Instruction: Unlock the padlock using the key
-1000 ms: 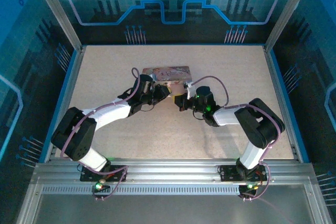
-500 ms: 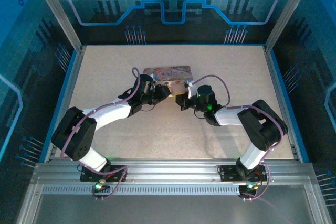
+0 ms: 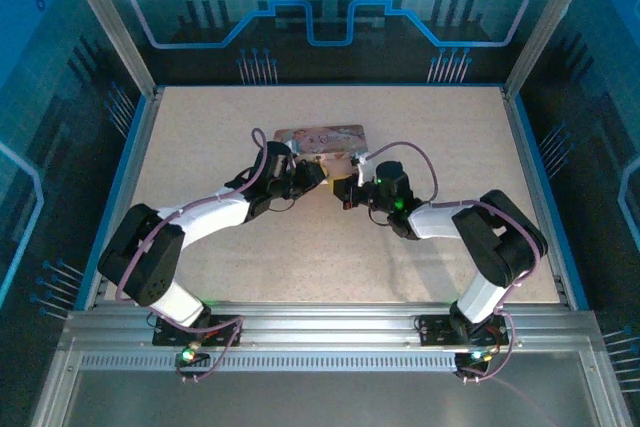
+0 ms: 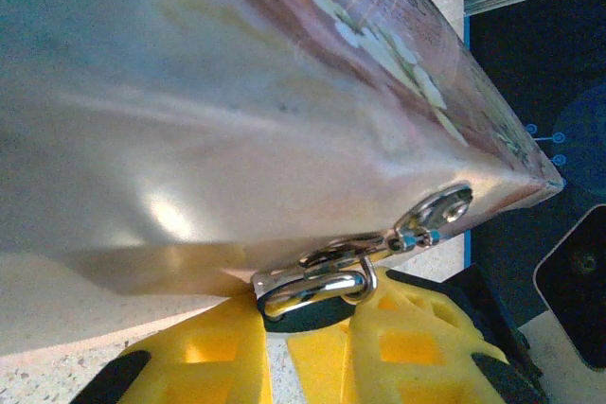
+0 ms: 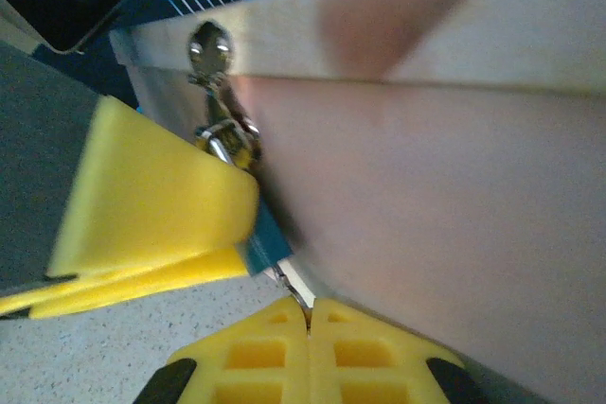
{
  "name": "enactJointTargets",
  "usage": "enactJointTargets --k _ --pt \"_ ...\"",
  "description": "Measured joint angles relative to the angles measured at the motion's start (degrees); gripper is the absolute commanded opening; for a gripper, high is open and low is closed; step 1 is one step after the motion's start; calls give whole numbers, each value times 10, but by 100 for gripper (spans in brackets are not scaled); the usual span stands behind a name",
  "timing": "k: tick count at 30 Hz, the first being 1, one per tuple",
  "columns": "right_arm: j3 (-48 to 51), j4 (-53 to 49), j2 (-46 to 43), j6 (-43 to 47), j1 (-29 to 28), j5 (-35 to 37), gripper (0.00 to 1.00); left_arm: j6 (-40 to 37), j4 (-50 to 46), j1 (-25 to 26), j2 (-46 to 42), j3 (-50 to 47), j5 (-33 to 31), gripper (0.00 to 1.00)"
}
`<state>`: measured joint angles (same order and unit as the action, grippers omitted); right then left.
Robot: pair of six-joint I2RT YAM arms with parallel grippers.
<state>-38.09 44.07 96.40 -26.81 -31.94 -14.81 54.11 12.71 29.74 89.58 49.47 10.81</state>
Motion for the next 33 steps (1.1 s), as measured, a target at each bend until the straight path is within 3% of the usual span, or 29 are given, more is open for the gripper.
enactJointTargets --k 21,33 --pt "11 -81 -17 -45 -2 55 0 -4 52 9 66 5 25 13" --pt "44 -128 -44 -94 -4 57 0 -1 56 23 108 10 55 52"
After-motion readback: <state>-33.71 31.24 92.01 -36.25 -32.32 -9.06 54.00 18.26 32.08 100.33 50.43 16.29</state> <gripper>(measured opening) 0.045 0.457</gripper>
